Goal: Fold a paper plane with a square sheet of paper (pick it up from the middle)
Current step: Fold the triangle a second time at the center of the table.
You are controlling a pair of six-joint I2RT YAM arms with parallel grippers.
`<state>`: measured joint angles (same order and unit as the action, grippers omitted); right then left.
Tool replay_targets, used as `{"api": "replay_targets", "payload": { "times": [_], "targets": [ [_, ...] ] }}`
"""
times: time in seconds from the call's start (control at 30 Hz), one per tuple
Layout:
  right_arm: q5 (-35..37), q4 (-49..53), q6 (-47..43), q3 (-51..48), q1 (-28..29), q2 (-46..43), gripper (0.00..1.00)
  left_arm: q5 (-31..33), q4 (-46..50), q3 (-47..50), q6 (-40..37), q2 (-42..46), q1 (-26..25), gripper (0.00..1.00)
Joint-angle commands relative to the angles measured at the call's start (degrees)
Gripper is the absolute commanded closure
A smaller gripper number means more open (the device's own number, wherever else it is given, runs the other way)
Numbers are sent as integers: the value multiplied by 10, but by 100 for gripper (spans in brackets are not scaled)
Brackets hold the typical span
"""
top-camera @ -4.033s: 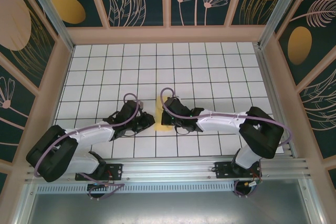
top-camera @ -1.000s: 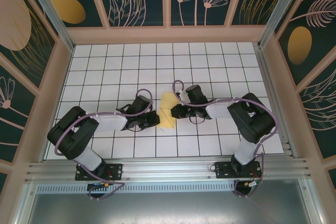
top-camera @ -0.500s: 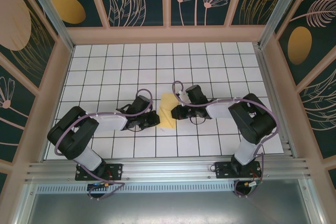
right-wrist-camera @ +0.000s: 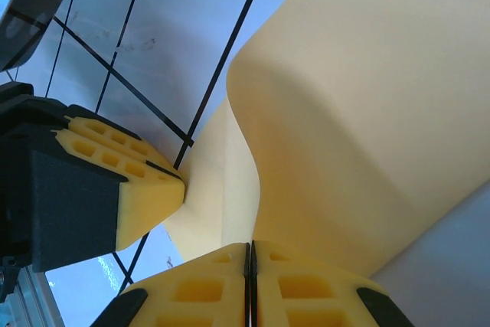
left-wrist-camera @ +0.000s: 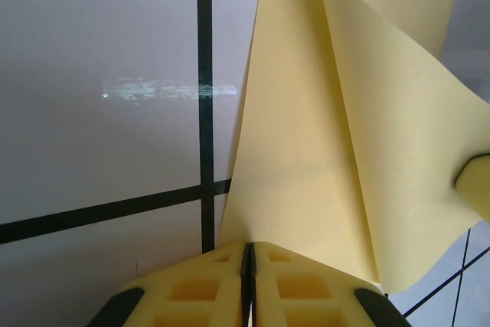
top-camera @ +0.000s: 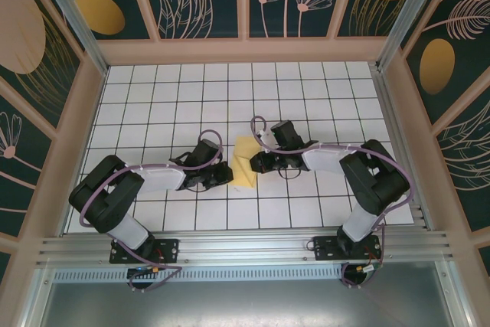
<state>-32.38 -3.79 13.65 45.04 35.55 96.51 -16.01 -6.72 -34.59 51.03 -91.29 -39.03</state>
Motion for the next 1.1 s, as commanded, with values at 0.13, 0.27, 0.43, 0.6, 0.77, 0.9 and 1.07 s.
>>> {"api": "replay_targets", "payload": {
  "times": [0.13,0.27,0.43,0.6,0.77,0.9,1.07],
  "targets": [
    [20,25,-31,29,-6,24,87,58,81,14,-14,-23,2,88],
    [24,29,-35,34,-6,34,87,57,80,13,-14,-24,2,88],
    [30,33,-40,37,-6,40,87,57,80,14,-15,-25,2,88],
    [37,33,-44,38,-6,44,87,55,79,13,-15,-26,2,88],
    [38,34,-49,44,-6,48,87,54,79,13,-15,-26,2,88],
    [36,36,-53,48,-6,53,87,54,79,11,-16,-27,2,88],
    [33,38,-55,49,-6,58,86,55,79,13,-16,-27,2,88]
  ]
}}
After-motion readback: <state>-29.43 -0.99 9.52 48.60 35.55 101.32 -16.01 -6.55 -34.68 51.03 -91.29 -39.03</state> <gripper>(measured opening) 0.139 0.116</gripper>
